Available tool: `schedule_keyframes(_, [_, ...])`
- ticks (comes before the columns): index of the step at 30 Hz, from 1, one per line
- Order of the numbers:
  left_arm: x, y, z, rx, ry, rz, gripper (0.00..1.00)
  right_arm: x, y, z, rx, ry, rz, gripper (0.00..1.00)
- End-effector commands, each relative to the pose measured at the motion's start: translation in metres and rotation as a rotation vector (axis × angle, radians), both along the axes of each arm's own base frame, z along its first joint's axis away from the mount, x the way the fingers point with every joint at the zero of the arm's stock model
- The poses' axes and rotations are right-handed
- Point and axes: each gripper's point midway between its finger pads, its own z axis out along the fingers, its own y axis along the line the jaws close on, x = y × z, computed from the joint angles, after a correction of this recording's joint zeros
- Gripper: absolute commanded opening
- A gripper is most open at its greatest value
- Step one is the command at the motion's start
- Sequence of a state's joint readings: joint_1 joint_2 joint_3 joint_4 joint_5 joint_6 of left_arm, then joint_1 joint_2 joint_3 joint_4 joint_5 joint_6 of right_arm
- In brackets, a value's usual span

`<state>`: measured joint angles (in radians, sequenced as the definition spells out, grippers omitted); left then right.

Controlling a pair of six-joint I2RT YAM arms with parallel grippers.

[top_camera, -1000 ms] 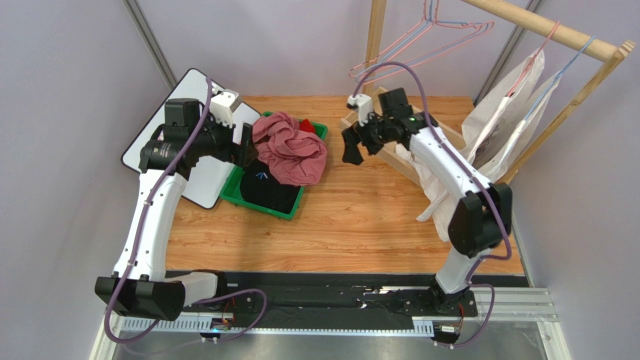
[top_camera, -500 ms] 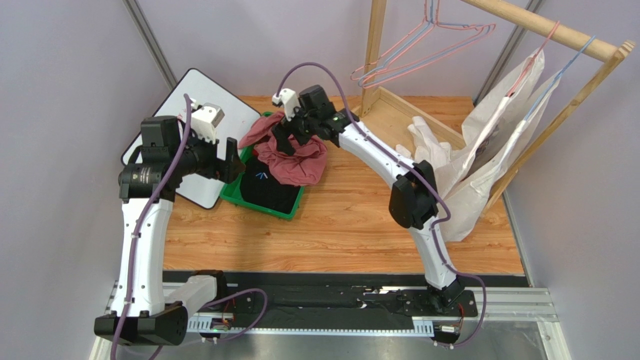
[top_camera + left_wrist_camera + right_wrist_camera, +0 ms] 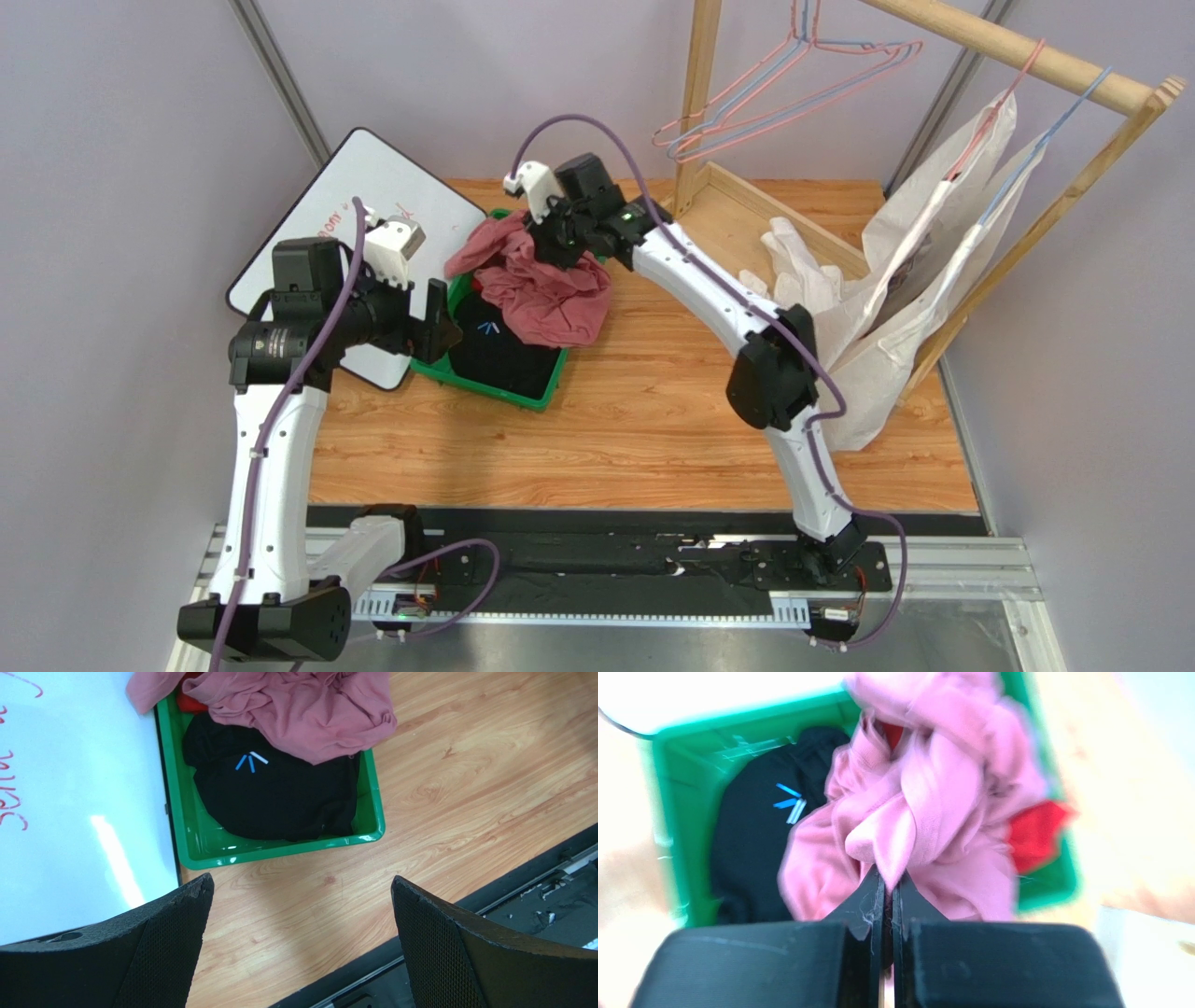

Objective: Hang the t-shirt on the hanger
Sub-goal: Pick up the T-shirt and place it in the bin, then place the T-shirt at the center of the board.

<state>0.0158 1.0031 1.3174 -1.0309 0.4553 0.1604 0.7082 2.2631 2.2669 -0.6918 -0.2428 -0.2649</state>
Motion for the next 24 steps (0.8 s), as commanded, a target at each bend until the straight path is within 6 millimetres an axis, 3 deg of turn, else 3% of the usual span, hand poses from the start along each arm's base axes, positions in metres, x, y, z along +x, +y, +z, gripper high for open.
schedule_keyframes(1, [0.013,-0.011,0.011,-0.070,-0.055,-0.039,0.99,-0.049,-0.065,0.187,0.228,-0.207,-0.038,0.00])
schedule_keyframes(2, [0.014,-0.016,0.012,-0.089,-0.056,-0.059,0.99,-0.060,-0.096,0.173,0.194,-0.172,-0.076,0.00])
schedule_keyframes(4, [0.020,-0.021,0.012,-0.108,-0.065,-0.087,0.97,-0.072,-0.133,0.153,0.140,-0.134,-0.143,0.00])
schedule_keyframes(5, [0.018,-0.027,0.012,-0.130,-0.064,-0.125,0.97,-0.079,-0.168,0.154,0.137,-0.134,-0.216,0.00])
schedule_keyframes(6, [0.018,-0.030,0.011,-0.138,-0.062,-0.149,0.96,-0.084,-0.192,0.104,0.070,-0.033,-0.283,0.00])
schedule_keyframes(7, [0.019,-0.031,0.007,-0.130,-0.062,-0.178,0.94,-0.093,-0.211,0.078,0.044,0.050,-0.328,0.00])
schedule_keyframes(8, [0.017,-0.035,0.005,-0.139,-0.060,-0.206,0.94,-0.099,-0.239,0.069,0.027,0.077,-0.380,0.00])
schedule_keyframes(9, [0.017,-0.035,0.001,-0.131,-0.057,-0.222,0.94,-0.117,-0.258,0.023,-0.066,0.177,-0.416,0.00])
schedule_keyframes(10, [0.018,-0.035,-0.005,-0.116,-0.052,-0.241,0.94,-0.129,-0.265,0.009,-0.103,0.217,-0.410,0.15])
schedule_keyframes(13, [0.016,-0.035,-0.019,-0.086,-0.034,-0.300,0.95,-0.161,-0.272,-0.013,-0.169,0.322,-0.358,0.78])
schedule_keyframes(16, [0.019,-0.032,-0.034,-0.057,-0.003,-0.310,0.95,-0.165,-0.265,-0.005,-0.141,0.293,-0.290,0.92])
schedule_keyframes(19, [0.031,-0.027,-0.052,-0.023,0.045,-0.299,0.95,-0.161,-0.246,-0.001,-0.114,0.270,-0.201,0.93])
schedule_keyframes(22, [0.056,-0.034,-0.063,0.026,0.044,-0.304,0.95,-0.151,-0.230,-0.011,-0.131,0.272,-0.149,0.94])
schedule_keyframes(23, [0.073,-0.030,-0.065,0.088,0.010,-0.272,0.95,-0.146,-0.226,-0.013,-0.129,0.271,-0.138,0.94])
schedule_keyframes(24, [0.084,-0.041,-0.078,0.125,0.027,-0.296,0.96,-0.140,-0.223,-0.018,-0.136,0.265,-0.132,0.94])
